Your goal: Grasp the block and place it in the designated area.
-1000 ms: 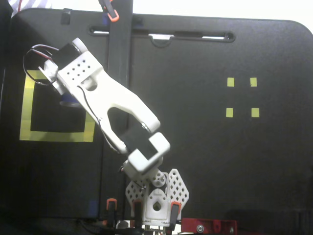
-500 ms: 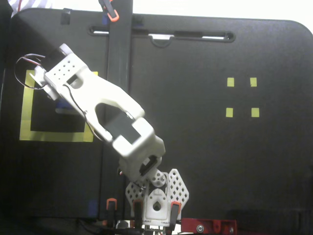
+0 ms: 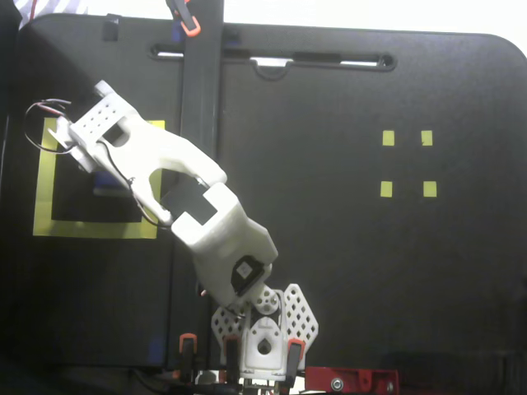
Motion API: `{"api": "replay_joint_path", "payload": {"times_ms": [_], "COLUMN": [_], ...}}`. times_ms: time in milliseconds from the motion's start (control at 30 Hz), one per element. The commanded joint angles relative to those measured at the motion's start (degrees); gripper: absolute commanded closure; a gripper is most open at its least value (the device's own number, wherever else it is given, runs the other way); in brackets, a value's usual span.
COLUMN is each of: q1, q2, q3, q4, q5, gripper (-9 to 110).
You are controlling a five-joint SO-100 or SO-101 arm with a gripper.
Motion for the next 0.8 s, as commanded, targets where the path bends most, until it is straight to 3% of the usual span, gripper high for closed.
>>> {"api": "replay_joint_path", "payload": {"times_ms": [0,533,767], "q1": [0.18,0.18,0.0], "q2": [-0.35,-0.62,-0.62], "q3": [-2.2,-2.11,-2.11], "q4": [-0.7,-0.09,0.09], "q5": [0.26,0.09,-0.09], "gripper": [80,79,67]}}
